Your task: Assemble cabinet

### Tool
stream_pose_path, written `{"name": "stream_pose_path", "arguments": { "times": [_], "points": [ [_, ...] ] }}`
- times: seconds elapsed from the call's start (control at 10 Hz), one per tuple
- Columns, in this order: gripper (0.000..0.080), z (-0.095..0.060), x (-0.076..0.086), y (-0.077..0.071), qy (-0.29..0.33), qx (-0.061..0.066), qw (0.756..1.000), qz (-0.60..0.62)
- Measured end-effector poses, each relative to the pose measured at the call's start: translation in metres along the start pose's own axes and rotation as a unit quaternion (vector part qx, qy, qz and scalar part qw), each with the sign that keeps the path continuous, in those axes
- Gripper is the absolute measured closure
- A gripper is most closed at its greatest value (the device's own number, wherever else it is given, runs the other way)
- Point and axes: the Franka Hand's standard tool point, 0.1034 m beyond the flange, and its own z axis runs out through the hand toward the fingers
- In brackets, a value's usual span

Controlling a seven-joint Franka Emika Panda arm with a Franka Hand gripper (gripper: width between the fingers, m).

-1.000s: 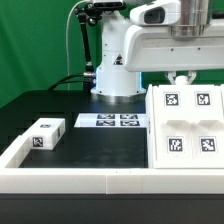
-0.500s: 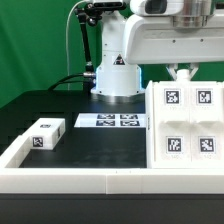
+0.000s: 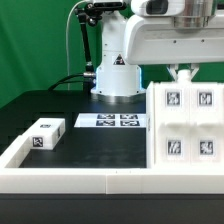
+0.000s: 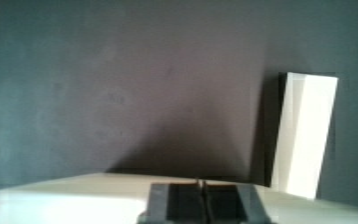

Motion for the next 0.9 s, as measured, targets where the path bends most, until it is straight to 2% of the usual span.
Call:
{"name": "stream_pose_path", "arguments": {
  "times": [0.3,0.5,0.7,0.8,0.9],
  "points": [
    [0.0798,-0.0056,0.0156,0.0011,-0.004,0.0,1.0,0.001],
    [0.0798,-0.0048,0.0153,0.001,-0.004,0.0,1.0,0.001],
    [0.054,-0.0046,0.0152,0.0009,-0.004,0.0,1.0,0.001],
    [0.0356,-0.0044,0.0152,0.0009,-0.004,0.0,1.0,0.001],
    [0.0356,-0.0044,0.0152,0.0009,-0.004,0.0,1.0,0.001]
  ]
}}
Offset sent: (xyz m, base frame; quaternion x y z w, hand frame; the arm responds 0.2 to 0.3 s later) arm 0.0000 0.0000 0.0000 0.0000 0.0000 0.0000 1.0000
